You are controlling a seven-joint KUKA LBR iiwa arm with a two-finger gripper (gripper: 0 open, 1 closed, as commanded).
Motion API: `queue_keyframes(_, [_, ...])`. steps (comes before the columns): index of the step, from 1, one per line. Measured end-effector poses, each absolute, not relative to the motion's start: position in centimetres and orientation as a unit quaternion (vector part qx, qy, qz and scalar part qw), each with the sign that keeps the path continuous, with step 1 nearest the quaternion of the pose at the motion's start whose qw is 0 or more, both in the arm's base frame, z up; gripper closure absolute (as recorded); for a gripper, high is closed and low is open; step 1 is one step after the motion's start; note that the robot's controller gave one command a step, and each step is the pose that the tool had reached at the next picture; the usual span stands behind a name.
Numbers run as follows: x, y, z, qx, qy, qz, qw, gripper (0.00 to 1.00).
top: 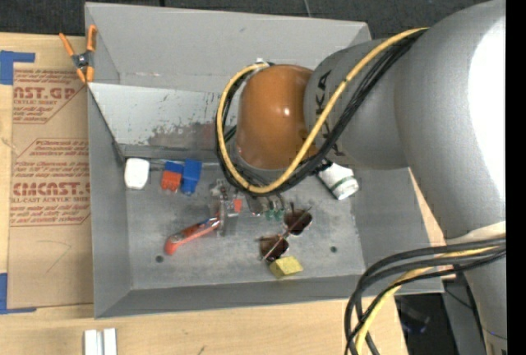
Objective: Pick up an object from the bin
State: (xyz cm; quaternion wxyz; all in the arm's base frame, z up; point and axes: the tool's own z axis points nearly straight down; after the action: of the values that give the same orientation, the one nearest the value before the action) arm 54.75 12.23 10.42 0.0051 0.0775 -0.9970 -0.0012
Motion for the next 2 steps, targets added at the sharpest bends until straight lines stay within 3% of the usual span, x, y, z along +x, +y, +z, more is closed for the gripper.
queue_keyframes(1, [55.6, 12.4, 16.2, 0.073, -0.997, -0.002, 0.0, 1.0])
queue_keyframes(2, [55.1, 12.3, 19.1, 0.075, -0.997, -0.002, -0.001, 1.0])
